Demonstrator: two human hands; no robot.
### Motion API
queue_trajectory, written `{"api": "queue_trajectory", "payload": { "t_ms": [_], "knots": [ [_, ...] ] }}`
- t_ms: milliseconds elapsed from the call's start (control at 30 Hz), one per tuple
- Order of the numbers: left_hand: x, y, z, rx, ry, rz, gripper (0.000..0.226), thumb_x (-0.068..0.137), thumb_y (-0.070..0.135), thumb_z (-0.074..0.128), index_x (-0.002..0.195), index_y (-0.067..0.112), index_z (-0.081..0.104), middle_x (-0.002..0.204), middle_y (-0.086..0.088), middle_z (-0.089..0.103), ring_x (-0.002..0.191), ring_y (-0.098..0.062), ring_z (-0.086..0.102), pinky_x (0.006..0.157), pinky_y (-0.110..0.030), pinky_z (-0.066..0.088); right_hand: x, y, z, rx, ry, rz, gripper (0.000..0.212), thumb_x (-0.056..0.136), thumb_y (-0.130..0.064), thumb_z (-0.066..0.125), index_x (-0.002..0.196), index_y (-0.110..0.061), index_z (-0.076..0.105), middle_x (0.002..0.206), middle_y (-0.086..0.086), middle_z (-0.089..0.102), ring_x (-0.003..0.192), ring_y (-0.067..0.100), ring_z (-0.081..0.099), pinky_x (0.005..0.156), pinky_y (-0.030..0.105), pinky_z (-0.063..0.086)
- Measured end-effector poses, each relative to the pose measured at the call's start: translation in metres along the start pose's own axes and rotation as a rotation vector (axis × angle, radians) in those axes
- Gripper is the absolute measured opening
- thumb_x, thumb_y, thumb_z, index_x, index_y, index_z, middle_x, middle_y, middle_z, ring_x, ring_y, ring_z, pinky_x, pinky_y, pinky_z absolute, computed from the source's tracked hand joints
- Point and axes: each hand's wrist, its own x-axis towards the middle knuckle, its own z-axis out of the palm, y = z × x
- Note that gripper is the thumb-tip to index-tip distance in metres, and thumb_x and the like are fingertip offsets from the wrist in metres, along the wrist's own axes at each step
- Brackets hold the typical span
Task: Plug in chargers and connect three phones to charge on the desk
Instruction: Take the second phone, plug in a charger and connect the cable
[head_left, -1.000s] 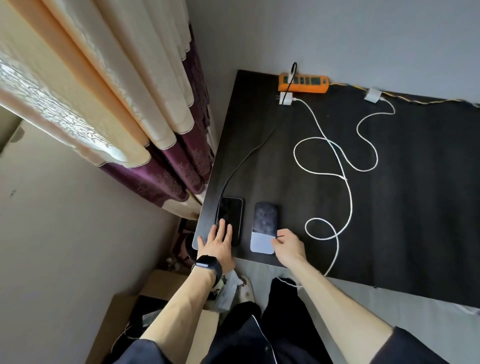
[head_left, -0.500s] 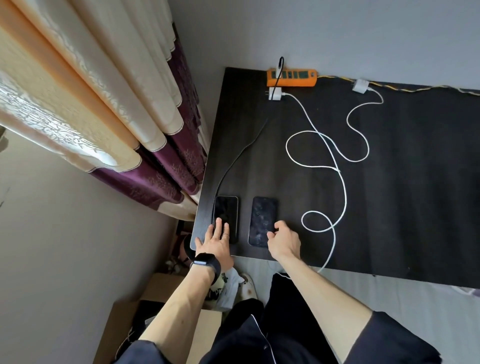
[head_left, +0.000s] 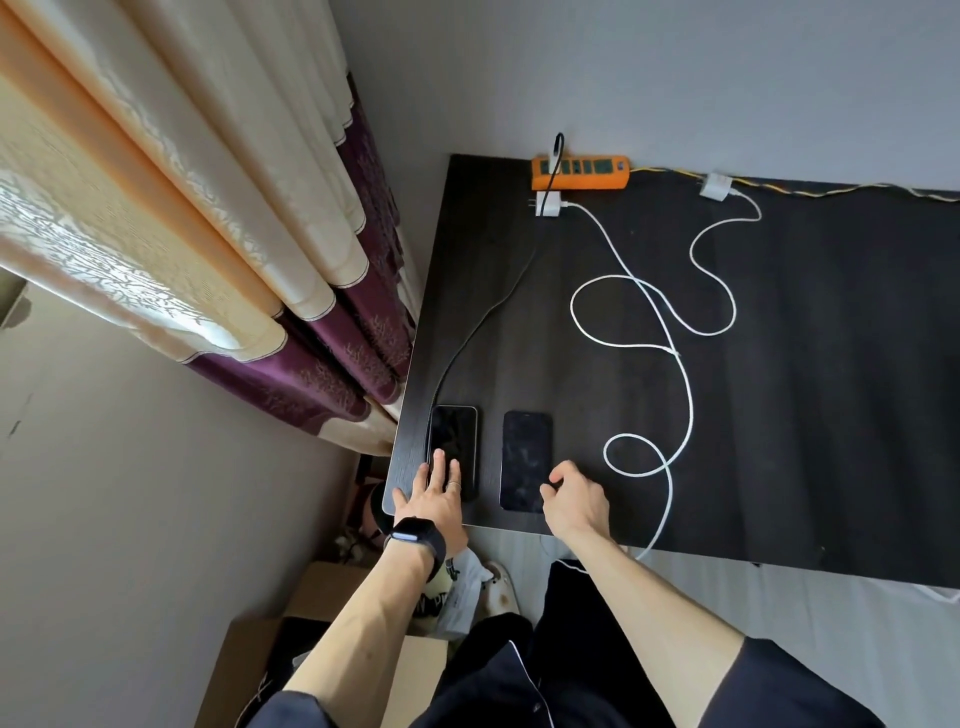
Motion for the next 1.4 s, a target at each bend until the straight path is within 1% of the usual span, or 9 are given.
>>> {"api": "queue_trajectory", "payload": {
  "t_ms": [267, 400, 533, 633, 733, 800, 967, 1133, 1400],
  "knots": [
    [0.007, 0.005, -0.021, -0.011, 0.143, -0.008, 0.052, 0.089, 0.025, 0.052, 0.138, 0.017, 0.038, 0.147, -0.011, 0.032, 0.132, -0.035, 0.038, 0.107, -0.048, 0.036, 0.006, 0.011, -0.029, 0.184, -0.168, 0.019, 0.023, 0.09, -0.035, 0.062, 0.112, -0.026, 0.062, 0.105, -0.007, 0.073, 0.099, 0.019, 0.066, 0.087, 0.028, 0.051],
    [0.017, 0.022, -0.038, -0.089, 0.178, 0.014, 0.048, 0.09, 0.029, 0.048, 0.137, 0.021, 0.044, 0.137, -0.006, 0.041, 0.128, -0.031, 0.041, 0.103, -0.045, 0.04, 0.014, 0.035, -0.07, 0.362, 0.117, 0.026, 0.022, 0.09, -0.029, 0.065, 0.111, -0.021, 0.066, 0.104, -0.003, 0.07, 0.099, 0.021, 0.066, 0.087, 0.029, 0.048],
    [0.021, 0.07, -0.051, -0.239, 0.193, 0.059, 0.05, 0.09, 0.029, 0.048, 0.14, 0.024, 0.045, 0.138, -0.006, 0.044, 0.129, -0.03, 0.043, 0.103, -0.042, 0.041, 0.041, 0.066, -0.107, 0.36, 0.386, 0.216, 0.06, 0.088, -0.033, 0.072, 0.137, -0.01, 0.047, 0.136, 0.02, 0.049, 0.123, 0.039, 0.051, 0.101, 0.042, 0.041],
    [0.024, 0.116, -0.055, -0.361, 0.154, 0.104, 0.053, 0.088, 0.033, 0.052, 0.139, 0.022, 0.047, 0.139, -0.008, 0.047, 0.129, -0.03, 0.046, 0.108, -0.036, 0.038, 0.067, 0.079, -0.124, 0.626, 0.137, 0.333, 0.068, 0.092, -0.033, 0.068, 0.147, -0.01, 0.033, 0.133, 0.02, 0.059, 0.123, 0.039, 0.056, 0.103, 0.043, 0.044],
    [0.027, 0.16, -0.066, -0.466, 0.111, 0.134, 0.051, 0.09, 0.034, 0.055, 0.138, 0.018, 0.049, 0.137, -0.009, 0.052, 0.132, -0.026, 0.047, 0.108, -0.026, 0.033, 0.078, 0.082, -0.138, 0.883, -0.015, 0.288, 0.026, 0.1, -0.024, 0.058, 0.124, -0.017, 0.051, 0.097, 0.008, 0.071, 0.084, 0.027, 0.07, 0.073, 0.035, 0.052],
    [0.031, 0.186, -0.077, -0.525, 0.091, 0.121, 0.049, 0.092, 0.032, 0.057, 0.138, 0.018, 0.049, 0.138, -0.008, 0.054, 0.133, -0.024, 0.046, 0.106, -0.024, 0.033, 0.085, 0.088, -0.147, 0.843, -0.01, 0.224, 0.016, 0.101, -0.025, 0.055, 0.115, -0.018, 0.06, 0.093, 0.006, 0.07, 0.074, 0.021, 0.068, 0.068, 0.033, 0.053],
    [0.05, 0.227, -0.089, -0.57, 0.056, 0.032, 0.053, 0.091, 0.036, 0.057, 0.14, 0.02, 0.046, 0.141, -0.006, 0.052, 0.13, -0.023, 0.05, 0.103, -0.024, 0.036, 0.112, 0.107, -0.175, 0.301, 0.083, 0.164, 0.048, 0.095, -0.041, 0.057, 0.136, -0.016, 0.052, 0.137, 0.011, 0.054, 0.122, 0.032, 0.058, 0.101, 0.037, 0.045],
    [0.078, 0.249, -0.08, -0.574, 0.029, 0.027, 0.048, 0.092, 0.035, 0.055, 0.138, 0.022, 0.05, 0.136, -0.004, 0.058, 0.127, -0.022, 0.053, 0.102, -0.022, 0.039, 0.157, 0.085, -0.2, 0.013, 0.35, -0.279, 0.04, 0.093, -0.041, 0.059, 0.129, -0.025, 0.059, 0.129, 0.0, 0.057, 0.119, 0.027, 0.052, 0.094, 0.04, 0.049],
    [0.113, 0.282, -0.074, -0.809, -0.141, 0.038, 0.049, 0.077, 0.038, 0.06, 0.124, 0.023, 0.065, 0.119, -0.005, 0.069, 0.11, -0.026, 0.064, 0.092, -0.028, 0.052, 0.225, 0.044, -0.182, -0.574, 0.135, -0.578, 0.028, 0.098, -0.035, 0.056, 0.122, -0.02, 0.056, 0.129, 0.004, 0.052, 0.118, 0.027, 0.05, 0.094, 0.041, 0.047]
  ]
}}
